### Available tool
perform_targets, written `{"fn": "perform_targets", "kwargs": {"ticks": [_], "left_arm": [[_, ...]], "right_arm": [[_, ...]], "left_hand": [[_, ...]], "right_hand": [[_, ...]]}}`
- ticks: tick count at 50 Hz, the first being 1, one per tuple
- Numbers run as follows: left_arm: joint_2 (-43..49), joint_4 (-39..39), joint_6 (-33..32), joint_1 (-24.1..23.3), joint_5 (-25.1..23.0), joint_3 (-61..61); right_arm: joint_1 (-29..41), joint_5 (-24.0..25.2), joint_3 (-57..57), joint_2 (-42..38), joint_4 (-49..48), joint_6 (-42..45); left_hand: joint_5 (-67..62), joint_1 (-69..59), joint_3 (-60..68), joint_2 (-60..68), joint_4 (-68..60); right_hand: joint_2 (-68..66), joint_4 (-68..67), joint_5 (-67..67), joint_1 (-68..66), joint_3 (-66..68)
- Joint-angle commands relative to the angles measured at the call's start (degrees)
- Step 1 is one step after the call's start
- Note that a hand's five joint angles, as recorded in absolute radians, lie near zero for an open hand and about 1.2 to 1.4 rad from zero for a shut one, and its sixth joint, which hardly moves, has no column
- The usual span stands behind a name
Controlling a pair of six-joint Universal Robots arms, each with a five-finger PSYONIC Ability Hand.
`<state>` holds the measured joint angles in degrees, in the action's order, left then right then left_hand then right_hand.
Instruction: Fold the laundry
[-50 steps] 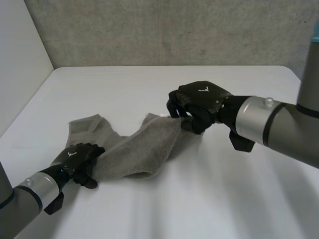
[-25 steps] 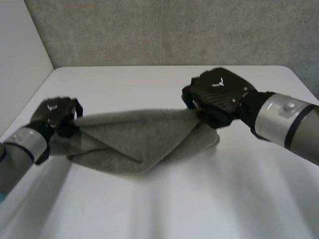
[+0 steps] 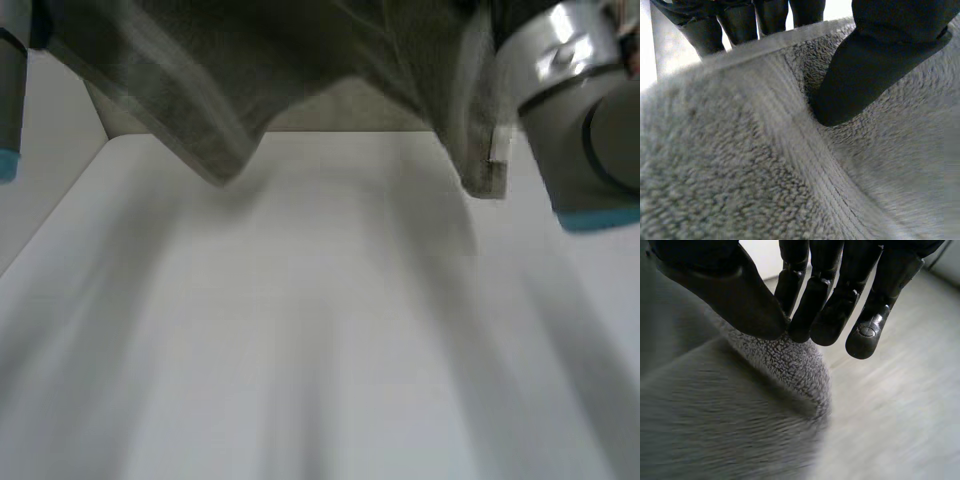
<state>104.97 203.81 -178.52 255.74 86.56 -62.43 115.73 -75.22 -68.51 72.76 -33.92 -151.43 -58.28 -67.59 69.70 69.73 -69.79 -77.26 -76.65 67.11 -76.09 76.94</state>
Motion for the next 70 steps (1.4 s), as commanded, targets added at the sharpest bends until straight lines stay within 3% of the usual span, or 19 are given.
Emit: {"fn": "perform_targets", "kwargs": {"ticks": [1,9,17,19,21,22,23,24,27,29,34,39,46,56,70], "left_arm": [[-1.69,-0.79,2.13,0.28,-3.06,-18.43],[-0.47,-0.43,-2.69,4.67,-10.44,-43.80],[-1.08,-0.35,-12.62,7.31,-14.13,-52.52],[-1.51,-0.35,-13.68,7.75,-14.49,-53.14],[-2.57,-0.35,-14.13,8.02,-14.58,-53.59],[-3.70,-0.35,-14.13,8.37,-14.67,-53.85],[-4.59,-0.35,-14.13,8.54,-14.67,-54.02],[-4.59,-0.35,-14.13,8.54,-14.67,-54.03],[-5.38,-0.35,-14.04,8.63,-14.67,-54.29],[-5.47,-0.26,-14.04,8.72,-14.67,-54.38],[-5.91,-0.26,-14.04,9.60,-14.67,-54.99],[-6.26,0.70,-14.04,10.21,-14.67,-55.96],[-6.79,1.32,-14.04,10.39,-14.67,-56.05],[-7.49,1.41,-14.04,11.09,-14.67,-56.40],[-7.49,3.17,-14.04,11.71,-14.67,-56.93]], "right_arm": [[0.63,3.23,-6.87,-1.12,27.37,0.78],[0.02,8.33,-20.58,-1.74,46.19,7.71],[0.55,12.38,-28.96,-0.68,64.51,20.56],[0.55,13.26,-29.22,-0.33,66.79,21.09],[0.46,15.18,-28.70,1.41,67.06,20.04],[0.46,15.19,-28.69,1.42,67.05,20.03],[0.28,15.98,-28.35,2.64,66.27,18.90],[0.28,16.68,-27.73,3.61,65.13,17.32],[-0.07,17.39,-26.67,4.50,63.36,15.20],[-0.68,17.92,-24.31,5.29,58.73,8.29],[-4.10,17.13,-20.62,5.38,52.39,-3.66],[-5.78,17.04,-17.28,3.81,50.89,-9.49],[-5.34,15.37,-12.87,-2.09,51.15,-8.88],[-4.73,10.27,-9.09,-10.26,57.02,1.38],[-4.64,12.46,-17.79,-7.10,59.23,4.04]], "left_hand": [[-11.72,-12.41,10.30,10.27,-10.21],[-11.72,-12.41,10.30,10.27,-10.21],[-11.72,-12.41,10.30,10.27,-10.21],[-11.72,-12.41,10.30,10.27,-10.21],[-11.72,-12.41,10.30,10.27,-10.21],[-11.72,-12.41,10.30,10.27,-10.21],[-11.72,-12.41,10.30,10.27,-10.21],[-11.72,-12.41,10.30,10.27,-10.21],[-11.72,-12.41,10.30,10.27,-10.21],[-11.72,-12.41,10.30,10.27,-10.21],[-11.72,-12.41,10.30,10.27,-10.21],[-11.72,-12.41,10.30,10.27,-10.21],[-11.72,-12.41,10.30,10.27,-10.21],[-11.72,-12.41,10.30,10.27,-10.21],[-11.72,-12.41,10.30,10.27,-10.21]], "right_hand": [[-2.74,-3.35,2.89,-3.91,3.06],[-2.74,-3.35,2.89,-3.91,3.06],[-2.74,-3.35,2.89,-3.91,3.06],[4.43,3.83,-4.28,3.26,-4.12],[32.03,31.43,-31.88,30.86,-31.71],[32.19,31.58,-32.04,31.01,-31.87],[51.84,51.23,-51.69,50.67,-51.52],[61.69,61.09,-61.54,60.52,-61.38],[63.14,62.53,-62.99,61.97,-62.82],[67.26,66.65,-67.11,66.09,-66.94],[67.26,66.65,-67.11,66.09,-66.94],[67.26,66.65,-67.11,66.09,-66.94],[60.78,60.18,-60.63,59.61,-60.47],[36.92,36.31,-36.77,35.75,-36.60],[48.17,47.56,-48.02,47.00,-47.85]]}}
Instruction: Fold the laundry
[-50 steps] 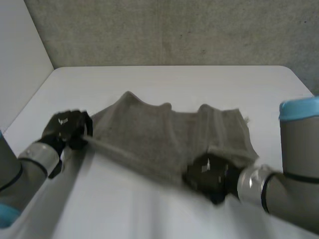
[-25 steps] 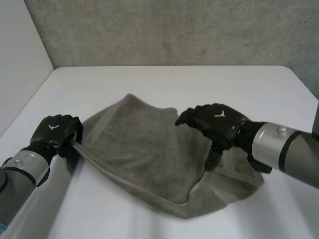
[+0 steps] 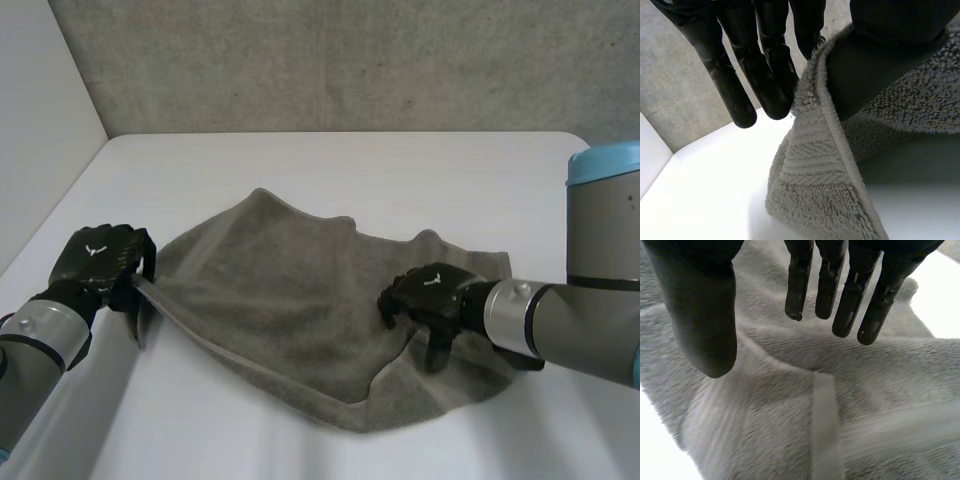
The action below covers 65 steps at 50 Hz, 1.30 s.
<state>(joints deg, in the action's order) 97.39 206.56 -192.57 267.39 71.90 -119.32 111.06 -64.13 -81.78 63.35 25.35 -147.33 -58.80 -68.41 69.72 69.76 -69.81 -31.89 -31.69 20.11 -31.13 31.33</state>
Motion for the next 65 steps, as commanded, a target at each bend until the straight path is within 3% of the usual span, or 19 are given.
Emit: {"fn": "perform_targets", "kwargs": {"ticks": [1,17,19,20,22,23,24,31,37,41,46,58,65], "left_arm": [[0.08,0.42,0.00,0.06,0.00,-0.12],[0.08,1.04,0.00,0.06,-0.09,-0.83],[0.08,1.04,-0.09,0.06,-0.09,-0.83],[0.08,1.04,0.00,0.06,-0.09,-0.83],[0.08,1.04,-0.09,0.06,-0.09,-0.83],[0.08,1.04,0.00,0.15,-0.09,-0.83],[0.08,1.04,0.00,0.15,-0.09,-0.83],[0.08,1.04,-0.09,0.06,-0.09,-0.91],[0.08,1.82,-0.09,0.06,-0.09,-1.44],[0.79,3.32,-0.35,-0.12,-0.09,-1.79],[3.15,7.53,-0.70,-0.82,0.00,-2.67],[6.76,9.56,-0.79,-0.73,0.00,-1.79],[6.76,9.65,-1.14,-0.64,0.17,-2.14]], "right_arm": [[0.03,1.38,-4.53,2.30,-0.04,-0.06],[0.03,3.31,-7.87,0.89,-0.65,-0.50],[0.12,3.31,-7.87,1.07,-0.83,-1.02],[0.12,3.31,-7.87,1.07,-0.83,-1.02],[0.12,3.48,-7.70,1.95,-1.27,-1.37],[0.12,3.48,-7.70,1.95,-1.27,-1.38],[-0.05,3.75,-7.44,2.82,-1.44,-1.90],[-1.28,4.89,-7.52,8.98,-2.50,-5.59],[-10.25,4.98,-11.83,17.51,-5.05,-5.16],[-14.63,5.94,-17.17,21.80,-8.20,-4.72],[-18.14,8.14,-22.62,25.84,-10.75,-3.66],[-27.38,15.08,-30.37,31.66,-12.78,-3.13],[-30.90,15.88,-30.81,31.66,-13.84,-3.13]], "left_hand": [[-11.20,-11.59,10.28,10.24,-10.19],[-11.20,-11.59,10.28,10.24,-10.19],[-11.20,-11.59,10.28,10.24,-10.19],[-11.20,-11.59,10.28,10.24,-10.19],[-11.20,-11.59,10.28,10.24,-10.19],[-11.20,-11.59,10.28,10.24,-10.19],[-11.20,-11.59,10.28,10.24,-10.19],[-11.20,-11.59,10.28,10.24,-10.19],[-11.20,-11.59,10.28,10.24,-10.19],[-1.63,-2.02,0.71,0.67,-0.63],[24.40,24.01,-25.32,-25.36,25.41],[26.63,26.24,-27.55,-27.59,27.63],[26.63,26.24,-27.55,-27.59,27.63]], "right_hand": [[2.80,2.60,-1.01,2.04,-2.24],[-3.76,-3.96,5.55,-4.52,4.32],[-17.64,-17.85,19.43,-18.40,18.20],[-17.72,-17.93,19.51,-18.48,18.28],[-38.47,-38.67,40.26,-39.23,39.03],[-38.58,-38.78,40.37,-39.34,39.14],[-48.01,-48.22,49.80,-48.77,48.57],[-48.11,-48.31,49.89,-48.87,48.67],[-48.11,-48.31,49.89,-48.87,48.67],[-48.11,-48.31,49.89,-48.87,48.67],[-48.11,-48.31,49.89,-48.87,48.67],[-48.11,-48.31,49.89,-48.87,48.67],[-48.11,-48.31,49.89,-48.87,48.67]]}}
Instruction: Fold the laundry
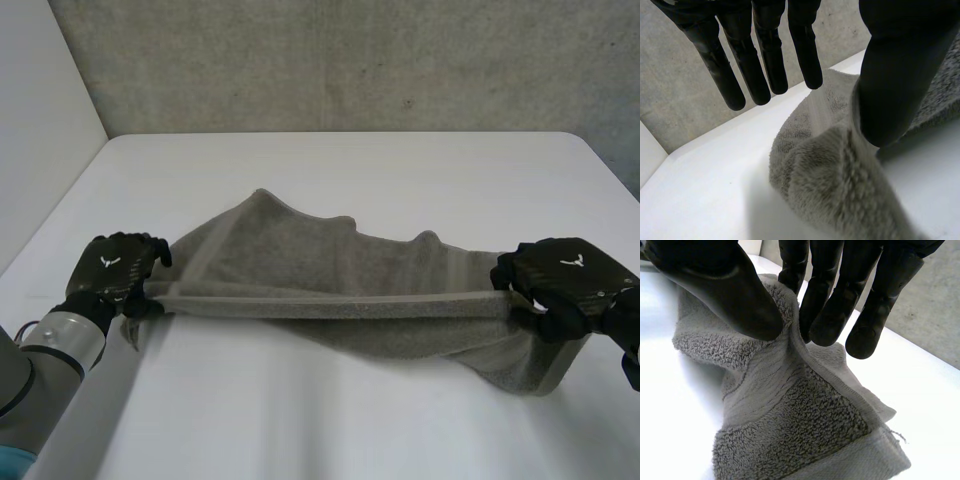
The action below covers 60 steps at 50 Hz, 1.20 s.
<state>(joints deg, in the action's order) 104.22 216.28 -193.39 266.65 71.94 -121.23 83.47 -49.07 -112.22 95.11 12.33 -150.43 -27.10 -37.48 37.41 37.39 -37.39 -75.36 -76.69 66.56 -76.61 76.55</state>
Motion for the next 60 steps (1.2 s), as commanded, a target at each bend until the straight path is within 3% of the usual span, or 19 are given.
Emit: {"fn": "perform_targets", "kwargs": {"ticks": [1,5,6,7,13,22,26,28,35,44,49,51,52,54,60], "left_arm": [[-0.16,0.01,-1.11,0.09,0.22,-0.23],[-0.60,-0.16,-4.28,0.45,0.13,-0.41],[-1.03,-0.60,-5.67,0.88,-0.13,-0.58],[-1.04,-0.69,-6.91,0.80,-0.13,-0.76],[-2.71,-2.27,-8.94,-0.17,-0.04,-1.64],[-17.35,-10.87,-9.38,-0.79,-1.53,-2.87],[-25.03,-13.87,-9.47,0.53,-3.30,-1.90],[-32.12,-17.54,-9.20,3.68,-4.96,0.98],[-38.30,-25.47,-8.59,7.04,-7.87,10.66],[-32.70,-29.43,-7.18,6.16,-7.08,21.03],[-25.24,-29.25,-7.18,5.11,-6.55,22.09],[-21.69,-29.16,-7.18,4.49,-6.55,22.62],[-18.04,-29.08,-7.36,3.53,-6.46,23.49],[-13.96,-29.08,-7.44,2.29,-6.37,24.55],[2.26,-29.43,-11.38,-2.01,-2.35,33.92]], "right_arm": [[-4.36,0.91,-0.45,-0.02,-0.90,-0.04],[-6.30,1.70,-0.98,0.95,-0.90,-0.13],[-6.30,1.70,-0.98,0.95,-0.90,-0.13],[-6.39,2.40,-1.33,1.04,-0.90,-0.04],[-6.30,4.60,-2.82,1.04,-0.55,0.14],[-6.56,4.43,-0.37,3.68,1.29,1.81],[-8.66,3.99,5.24,6.30,7.51,5.05],[-9.54,4.07,7.87,7.10,10.32,6.36],[-9.38,4.17,25.61,9.30,19.04,6.12],[-8.76,0.56,38.22,7.81,18.87,1.46],[-3.22,-3.13,40.94,-0.19,19.31,2.51],[3.51,-8.29,43.22,-7.89,20.10,5.39],[3.54,-8.32,43.23,-7.92,20.10,5.41],[8.44,-15.14,45.15,-14.92,21.50,9.96],[13.39,-23.17,48.77,-24.18,21.60,16.40]], "left_hand": [[-5.07,-4.70,4.77,4.78,-4.79],[-12.64,-12.27,12.33,12.35,-12.36],[-35.79,-35.41,35.48,35.50,-35.51],[-42.83,-42.45,42.52,42.54,-42.54],[-42.90,-42.52,42.59,42.61,-42.61],[-42.90,-42.52,42.59,42.61,-42.61],[-42.90,-42.52,42.59,42.61,-42.61],[-42.90,-42.52,42.59,42.61,-42.61],[-42.90,-42.52,42.59,42.61,-42.61],[-42.90,-42.52,42.59,42.61,-42.61],[-42.90,-42.52,42.59,42.61,-42.61],[-42.90,-42.52,42.59,42.61,-42.61],[-42.90,-42.52,42.59,42.61,-42.61],[-42.90,-42.52,42.59,42.61,-42.61],[-42.90,-42.52,42.59,42.61,-42.61]], "right_hand": [[-4.64,-3.31,3.44,-3.39,3.45],[-4.64,-3.31,3.44,-3.39,3.45],[-4.64,-3.31,3.44,-3.39,3.45],[-4.64,-3.31,3.44,-3.39,3.45],[-4.64,-3.31,3.44,-3.39,3.45],[-4.64,-3.31,3.44,-3.39,3.45],[-4.64,-3.31,3.44,-3.39,3.45],[-4.64,-3.31,3.44,-3.39,3.45],[-4.64,-3.31,3.44,-3.39,3.45],[-4.64,-3.31,3.44,-3.39,3.45],[-4.64,-3.31,3.44,-3.39,3.45],[-4.64,-3.31,3.44,-3.39,3.45],[-4.64,-3.31,3.44,-3.39,3.45],[-4.64,-3.31,3.44,-3.39,3.45],[-4.64,-3.31,3.44,-3.39,3.45]]}}
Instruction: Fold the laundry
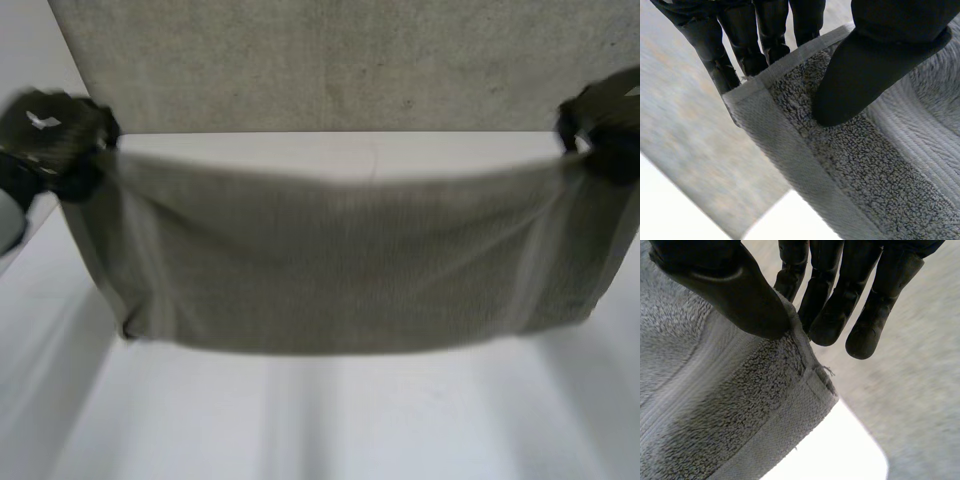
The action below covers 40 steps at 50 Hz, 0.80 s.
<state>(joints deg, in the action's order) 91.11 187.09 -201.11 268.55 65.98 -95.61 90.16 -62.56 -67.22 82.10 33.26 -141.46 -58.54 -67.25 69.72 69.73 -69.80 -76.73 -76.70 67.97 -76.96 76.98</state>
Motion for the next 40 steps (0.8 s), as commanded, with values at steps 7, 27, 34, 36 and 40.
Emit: {"fn": "perform_targets", "kwargs": {"ticks": [7,27,34,36,40], "left_arm": [[26.40,0.20,-8.77,-6.10,8.29,22.66],[20.61,17.43,15.66,-8.22,20.25,41.06],[19.99,17.69,15.49,-7.25,15.34,24.64],[20.34,18.13,15.31,-6.54,13.47,20.11],[22.09,21.37,13.65,-5.75,8.30,8.72]], "right_arm": [[11.61,-15.30,19.63,-24.95,-7.13,7.43],[13.73,-22.79,26.29,-15.13,-38.90,-8.83],[13.64,-17.16,14.49,-14.86,-31.24,-8.57],[13.38,-13.14,6.70,-15.30,-30.10,-7.69],[13.20,-10.13,-0.98,-16.10,-30.27,-6.55]], "left_hand": [[-11.46,-12.75,10.28,10.27,-10.20],[-11.46,-12.75,10.28,10.27,-10.20],[-11.46,-12.75,10.28,10.27,-10.20],[-11.46,-12.75,10.28,10.27,-10.20],[-11.46,-12.75,10.28,10.27,-10.20]], "right_hand": [[-3.27,-3.30,2.03,-3.04,3.02],[-3.27,-3.30,2.03,-3.04,3.02],[-3.27,-3.30,2.03,-3.04,3.02],[-3.27,-3.30,2.03,-3.04,3.02],[-3.27,-3.30,2.03,-3.04,3.02]]}}
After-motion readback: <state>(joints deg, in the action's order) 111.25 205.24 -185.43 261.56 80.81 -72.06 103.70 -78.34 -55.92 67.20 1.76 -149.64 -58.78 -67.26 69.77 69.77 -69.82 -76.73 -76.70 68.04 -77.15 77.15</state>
